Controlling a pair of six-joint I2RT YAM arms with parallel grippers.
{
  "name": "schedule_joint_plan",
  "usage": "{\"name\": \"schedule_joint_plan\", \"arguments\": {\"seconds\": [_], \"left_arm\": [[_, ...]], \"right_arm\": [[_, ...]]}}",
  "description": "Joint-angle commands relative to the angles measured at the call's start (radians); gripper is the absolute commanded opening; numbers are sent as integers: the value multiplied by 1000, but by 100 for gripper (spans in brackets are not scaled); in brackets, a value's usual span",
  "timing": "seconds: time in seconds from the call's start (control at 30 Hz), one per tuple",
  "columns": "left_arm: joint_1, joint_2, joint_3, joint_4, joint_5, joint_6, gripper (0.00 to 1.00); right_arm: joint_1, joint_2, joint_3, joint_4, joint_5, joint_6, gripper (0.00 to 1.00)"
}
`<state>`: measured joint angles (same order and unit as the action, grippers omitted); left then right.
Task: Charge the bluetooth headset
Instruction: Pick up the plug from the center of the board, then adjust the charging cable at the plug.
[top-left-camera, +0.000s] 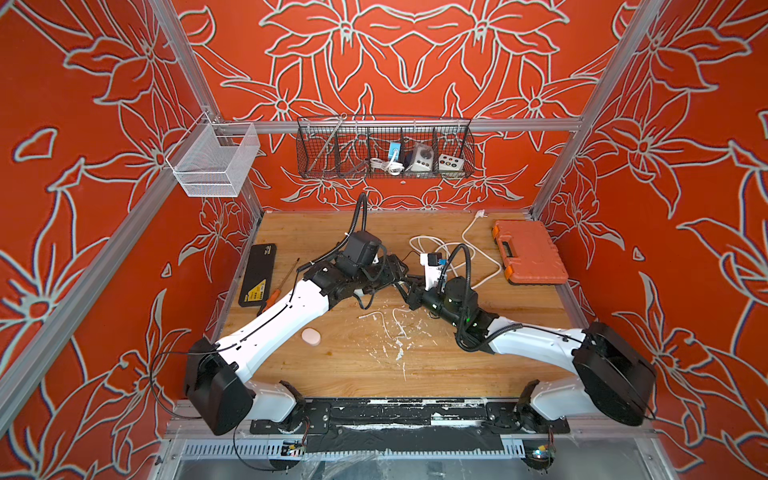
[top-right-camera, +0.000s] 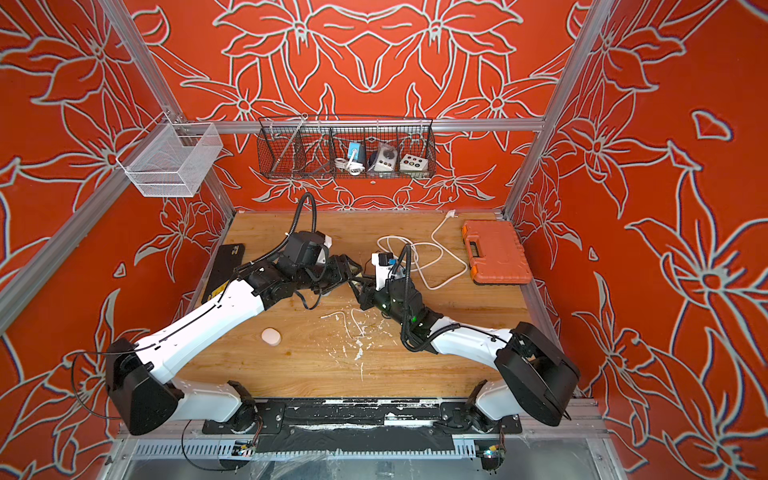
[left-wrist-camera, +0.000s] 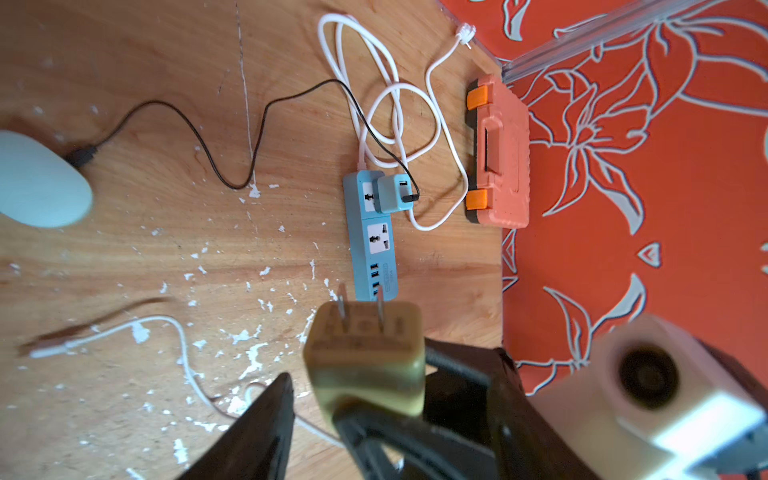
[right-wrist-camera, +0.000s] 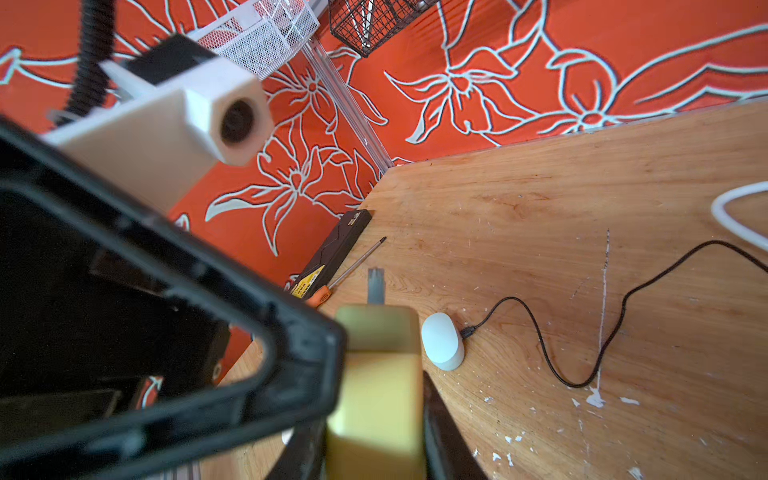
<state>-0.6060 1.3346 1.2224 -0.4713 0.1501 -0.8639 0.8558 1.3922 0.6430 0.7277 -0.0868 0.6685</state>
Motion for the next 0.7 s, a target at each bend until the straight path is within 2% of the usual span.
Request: {"name": "schedule_joint_plan", "arguments": {"seconds": [0.0, 0.27, 0.4, 0.47, 0.67], "left_arm": [[-3, -85, -31, -20, -62, 98, 77], [-5, -321, -264, 70, -105, 269, 80], [-26, -407, -409, 142, -98, 288, 80], [-66, -420, -467, 202, -116, 287, 81], [-254, -360, -552, 398, -303, 369, 82]], "right_arm": [[-15, -57, 26, -48, 8, 18, 18], [-52, -122, 32, -126, -18, 91, 18], [-56, -140, 38, -132, -33, 114, 18], [-59, -143, 44, -129, -41, 123, 18], [-61, -154, 74, -142, -71, 155, 18]]}}
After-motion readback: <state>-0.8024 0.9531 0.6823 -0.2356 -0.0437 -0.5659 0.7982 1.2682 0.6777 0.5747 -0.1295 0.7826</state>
